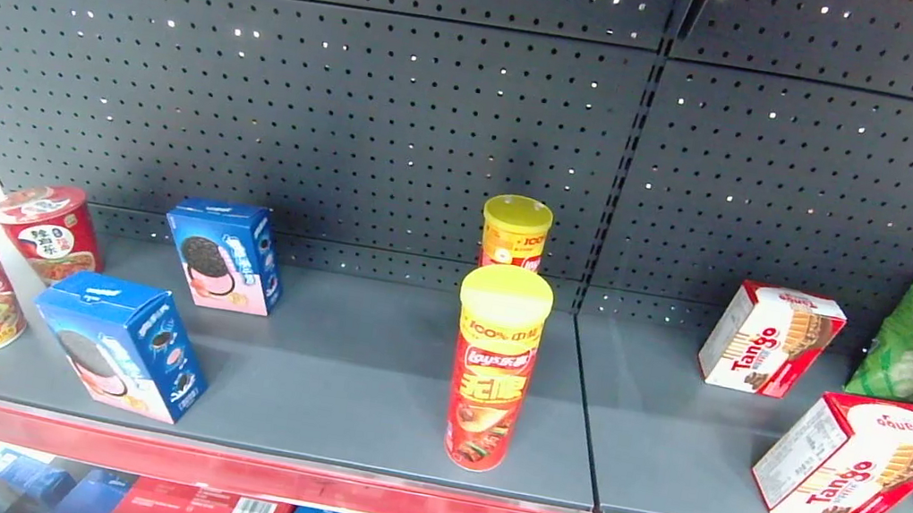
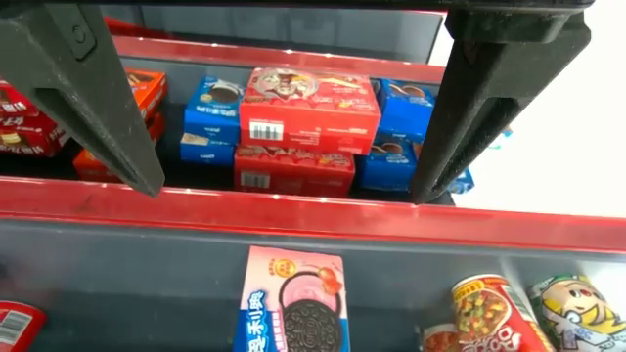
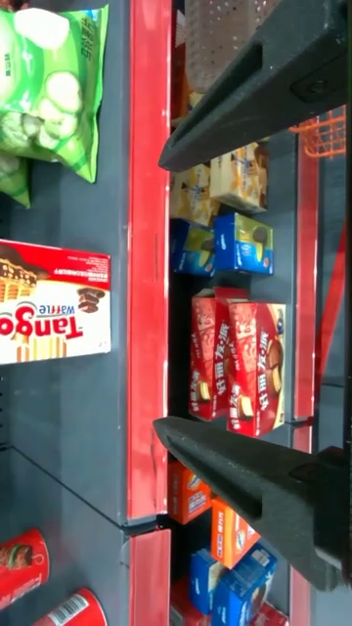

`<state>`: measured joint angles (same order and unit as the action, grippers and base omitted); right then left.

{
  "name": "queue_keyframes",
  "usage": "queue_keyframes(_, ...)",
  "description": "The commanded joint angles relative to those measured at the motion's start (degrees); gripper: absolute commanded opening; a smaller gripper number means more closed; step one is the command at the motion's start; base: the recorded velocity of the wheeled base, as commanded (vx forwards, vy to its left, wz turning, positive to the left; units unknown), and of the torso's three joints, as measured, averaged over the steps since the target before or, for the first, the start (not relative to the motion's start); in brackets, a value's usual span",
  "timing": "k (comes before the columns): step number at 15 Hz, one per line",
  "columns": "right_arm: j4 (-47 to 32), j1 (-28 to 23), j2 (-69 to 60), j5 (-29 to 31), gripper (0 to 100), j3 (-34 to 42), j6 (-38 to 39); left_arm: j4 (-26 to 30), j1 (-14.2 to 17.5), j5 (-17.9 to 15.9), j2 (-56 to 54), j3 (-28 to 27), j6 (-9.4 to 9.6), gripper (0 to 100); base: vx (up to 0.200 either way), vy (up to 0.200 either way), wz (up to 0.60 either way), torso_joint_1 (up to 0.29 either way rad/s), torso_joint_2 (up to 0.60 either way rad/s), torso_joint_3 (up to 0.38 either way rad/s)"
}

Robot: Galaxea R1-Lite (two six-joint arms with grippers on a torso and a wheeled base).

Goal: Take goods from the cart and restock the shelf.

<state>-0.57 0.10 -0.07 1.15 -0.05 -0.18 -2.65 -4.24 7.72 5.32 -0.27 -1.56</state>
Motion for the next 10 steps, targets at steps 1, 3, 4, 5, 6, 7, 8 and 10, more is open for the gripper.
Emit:
queue_keyframes(1,-0.04,-0.01,0.07,0.00,100,-0.04,0.01,0.01,-0.06,0.02,0.22,0.00,-0.02,100,0.000,0.000,0.00,0.000,0.00,0.000)
queue_keyframes(3,-0.04,-0.01,0.07,0.00,100,-0.04,-0.08,0.01,-0.06,0.02,0.22,0.00,-0.02,100,0.000,0.000,0.00,0.000,0.00,0.000)
queue_keyframes(4,0.05,-0.01,0.07,0.00,100,0.05,-0.08,0.01,0.02,0.02,0.22,0.00,-0.02,100,0.000,0.000,0.00,0.000,0.00,0.000)
queue_keyframes(5,0.05,-0.01,0.07,0.00,100,0.05,-0.08,0.01,0.02,0.02,0.22,0.00,-0.02,100,0.000,0.000,0.00,0.000,0.00,0.000)
queue_keyframes(6,0.05,-0.01,0.07,0.00,100,0.05,-0.08,0.01,-0.06,0.02,0.22,0.00,0.07,100,0.000,0.000,0.00,0.000,0.00,0.000)
queue_keyframes(7,0.05,-0.01,0.07,0.00,100,-0.04,-0.08,0.10,-0.06,-0.42,0.22,0.00,0.51,100,0.000,0.000,0.00,0.000,0.00,0.000)
queue_keyframes(8,0.05,-0.01,0.07,0.00,100,-0.04,-0.08,0.10,0.02,-0.95,0.22,0.00,0.77,100,0.000,0.000,0.00,0.000,0.00,0.000)
queue_keyframes(10,-0.04,-0.01,0.07,0.00,100,-0.04,-0.08,0.10,0.02,-0.95,0.22,0.00,0.77,100,0.000,0.000,0.00,0.000,0.00,0.000)
